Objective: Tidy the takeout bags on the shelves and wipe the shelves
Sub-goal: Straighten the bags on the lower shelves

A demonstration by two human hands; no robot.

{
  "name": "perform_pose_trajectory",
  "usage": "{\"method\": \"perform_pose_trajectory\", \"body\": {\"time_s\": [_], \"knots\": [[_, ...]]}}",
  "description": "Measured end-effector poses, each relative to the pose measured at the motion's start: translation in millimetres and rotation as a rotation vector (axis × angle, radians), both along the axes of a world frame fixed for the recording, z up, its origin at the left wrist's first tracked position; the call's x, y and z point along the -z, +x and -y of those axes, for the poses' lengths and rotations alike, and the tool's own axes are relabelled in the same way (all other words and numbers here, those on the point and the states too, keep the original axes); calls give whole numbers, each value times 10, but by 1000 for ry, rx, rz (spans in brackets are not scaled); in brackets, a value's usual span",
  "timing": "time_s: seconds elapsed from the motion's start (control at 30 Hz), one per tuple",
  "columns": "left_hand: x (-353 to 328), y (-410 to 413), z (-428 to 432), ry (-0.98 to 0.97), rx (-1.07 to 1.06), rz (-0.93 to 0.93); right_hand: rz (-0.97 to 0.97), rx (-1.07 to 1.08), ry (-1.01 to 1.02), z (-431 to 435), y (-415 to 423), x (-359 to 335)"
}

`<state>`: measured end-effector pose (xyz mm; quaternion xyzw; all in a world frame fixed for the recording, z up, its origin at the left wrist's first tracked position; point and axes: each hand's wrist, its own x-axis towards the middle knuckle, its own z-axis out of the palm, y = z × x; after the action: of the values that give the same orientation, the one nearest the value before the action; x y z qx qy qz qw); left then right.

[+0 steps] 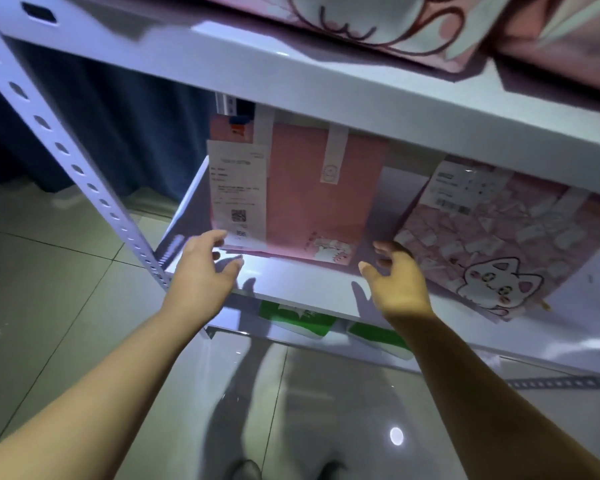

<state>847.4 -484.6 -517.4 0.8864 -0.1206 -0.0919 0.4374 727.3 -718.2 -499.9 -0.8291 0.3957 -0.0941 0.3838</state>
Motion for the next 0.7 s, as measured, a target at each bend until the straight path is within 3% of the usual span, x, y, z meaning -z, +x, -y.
{"method": "perform_pose_trajectory", "body": {"time_s": [0.23, 0.43, 0.7], "knots": [[-90, -607, 635, 9, 219, 28, 144, 27, -63, 286, -742, -17], [-167, -971, 1393, -7, 374, 57, 146, 96, -104, 844, -1287, -24], [-163, -986, 2320, 149, 340, 13, 112, 225, -218, 1409, -1639, -33]]}}
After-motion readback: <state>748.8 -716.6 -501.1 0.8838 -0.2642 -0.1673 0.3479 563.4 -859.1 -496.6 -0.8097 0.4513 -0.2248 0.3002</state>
